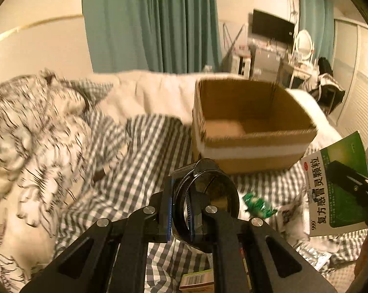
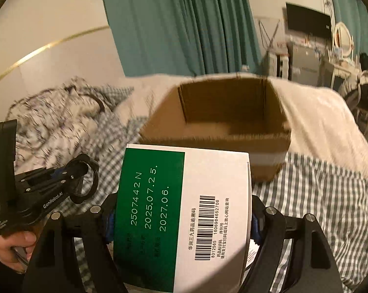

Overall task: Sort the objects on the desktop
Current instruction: 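Carry the medicine box with the right gripper while the left gripper carries a black pouch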

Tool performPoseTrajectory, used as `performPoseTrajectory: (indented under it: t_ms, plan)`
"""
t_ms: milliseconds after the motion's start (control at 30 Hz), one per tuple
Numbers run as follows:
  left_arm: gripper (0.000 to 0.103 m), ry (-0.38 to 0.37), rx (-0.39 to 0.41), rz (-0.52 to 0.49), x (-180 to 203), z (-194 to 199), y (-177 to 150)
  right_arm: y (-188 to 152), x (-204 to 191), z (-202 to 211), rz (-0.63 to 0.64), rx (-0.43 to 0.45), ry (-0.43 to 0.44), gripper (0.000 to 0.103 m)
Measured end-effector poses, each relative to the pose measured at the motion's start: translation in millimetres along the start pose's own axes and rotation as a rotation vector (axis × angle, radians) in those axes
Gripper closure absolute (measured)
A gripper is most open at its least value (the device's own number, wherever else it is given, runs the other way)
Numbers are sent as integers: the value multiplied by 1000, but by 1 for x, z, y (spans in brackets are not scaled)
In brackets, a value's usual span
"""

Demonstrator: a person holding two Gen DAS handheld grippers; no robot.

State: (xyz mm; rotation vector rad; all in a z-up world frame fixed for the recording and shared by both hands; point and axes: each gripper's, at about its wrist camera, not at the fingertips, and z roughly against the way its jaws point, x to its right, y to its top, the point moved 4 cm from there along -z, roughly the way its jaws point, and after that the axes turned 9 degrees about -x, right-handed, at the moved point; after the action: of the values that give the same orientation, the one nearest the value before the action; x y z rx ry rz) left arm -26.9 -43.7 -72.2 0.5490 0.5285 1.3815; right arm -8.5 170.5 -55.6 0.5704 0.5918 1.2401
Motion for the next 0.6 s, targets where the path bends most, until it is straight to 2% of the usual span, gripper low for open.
performPoseTrajectory:
  t_ms: [100,267,433,600]
  plan:
    - [93,38,98,-12,6,32,5,5,-8,18,20,58,-9,26]
    - [93,-3,227,-13,13,80,17,15,-19,56,40,168,-5,26]
    - [93,-37,284,-5,15,104,28,25,-28,83,57,242,-32,25]
    - [93,-52,322,2,18,118,40,38,-26,100,49,291,-22,25]
